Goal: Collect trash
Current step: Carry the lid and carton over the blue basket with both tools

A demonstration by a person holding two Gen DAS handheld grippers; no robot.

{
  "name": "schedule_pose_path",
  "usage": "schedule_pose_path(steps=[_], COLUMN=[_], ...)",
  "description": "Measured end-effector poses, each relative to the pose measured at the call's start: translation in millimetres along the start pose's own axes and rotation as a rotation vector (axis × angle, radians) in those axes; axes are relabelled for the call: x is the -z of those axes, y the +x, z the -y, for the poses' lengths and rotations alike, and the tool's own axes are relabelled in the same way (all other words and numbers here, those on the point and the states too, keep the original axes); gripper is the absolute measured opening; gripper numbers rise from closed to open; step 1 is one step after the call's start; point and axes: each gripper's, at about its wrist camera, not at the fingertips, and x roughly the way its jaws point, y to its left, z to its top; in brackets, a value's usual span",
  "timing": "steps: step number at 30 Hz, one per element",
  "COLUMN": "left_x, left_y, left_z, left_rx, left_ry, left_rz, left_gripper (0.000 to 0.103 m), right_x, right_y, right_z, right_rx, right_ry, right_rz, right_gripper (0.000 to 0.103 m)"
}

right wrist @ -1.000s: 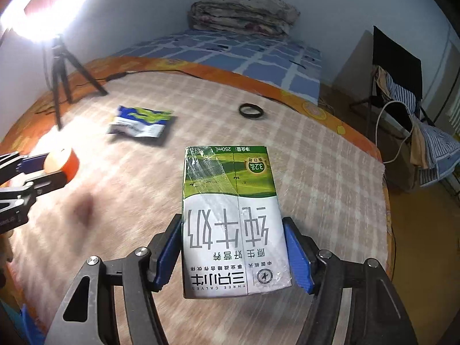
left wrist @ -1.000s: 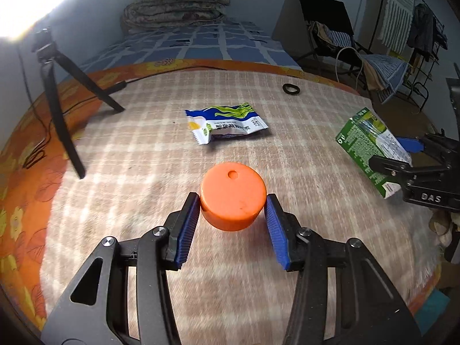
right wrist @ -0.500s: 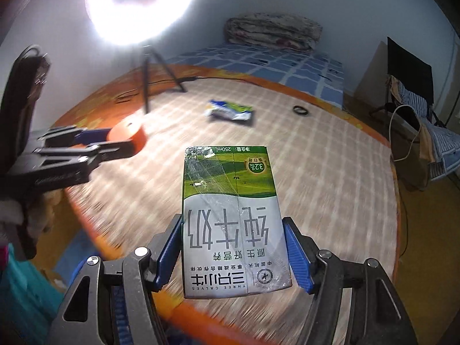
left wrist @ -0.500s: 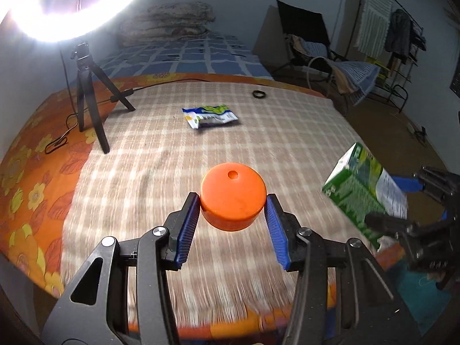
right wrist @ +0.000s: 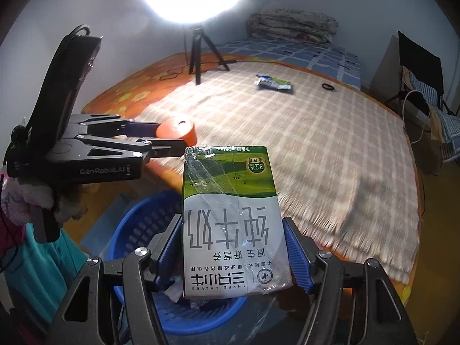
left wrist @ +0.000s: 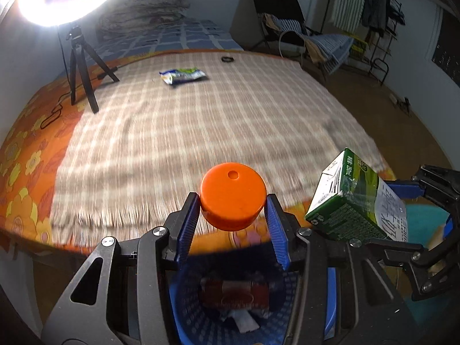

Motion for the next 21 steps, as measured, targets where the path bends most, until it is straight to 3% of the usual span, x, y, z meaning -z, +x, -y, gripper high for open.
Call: schedule_pose_path(steps=[10, 21], left_x=[45, 67], left_y=[7, 17], left_z=[3, 10], left_rx=[0.001, -0.006], left_ry=[0.026, 0.057], left_rz=[-0.086, -0.134], left_gripper=[0.048, 0.048], right_x=[38, 64], right_y=[14, 37], right_z=[-31, -56], right_rx=[-0.040, -0.068], right_ry=[-0.032, -0.082], right_rz=[-0.080, -0.166], right_gripper=[0.069, 0.069])
